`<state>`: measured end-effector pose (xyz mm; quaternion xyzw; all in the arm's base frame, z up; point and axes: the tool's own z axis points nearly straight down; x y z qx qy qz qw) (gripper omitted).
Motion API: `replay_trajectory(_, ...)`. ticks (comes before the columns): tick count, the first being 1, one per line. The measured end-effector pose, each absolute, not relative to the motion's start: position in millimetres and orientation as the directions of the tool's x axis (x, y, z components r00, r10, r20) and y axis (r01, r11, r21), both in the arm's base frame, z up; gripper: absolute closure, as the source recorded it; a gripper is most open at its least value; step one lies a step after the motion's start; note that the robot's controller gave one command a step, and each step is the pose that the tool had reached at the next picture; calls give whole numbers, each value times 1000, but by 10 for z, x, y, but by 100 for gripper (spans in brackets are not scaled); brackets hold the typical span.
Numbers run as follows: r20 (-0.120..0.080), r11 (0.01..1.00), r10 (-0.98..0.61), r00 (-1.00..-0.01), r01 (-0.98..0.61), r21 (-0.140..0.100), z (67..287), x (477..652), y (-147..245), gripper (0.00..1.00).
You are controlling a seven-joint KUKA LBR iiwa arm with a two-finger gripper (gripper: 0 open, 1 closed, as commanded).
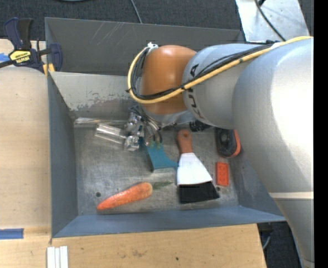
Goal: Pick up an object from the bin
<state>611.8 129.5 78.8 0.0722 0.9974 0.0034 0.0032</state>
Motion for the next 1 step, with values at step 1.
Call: replay_trajectory(1,-10,980,-197,-980,-197,-1,2028,5925,1143,100)
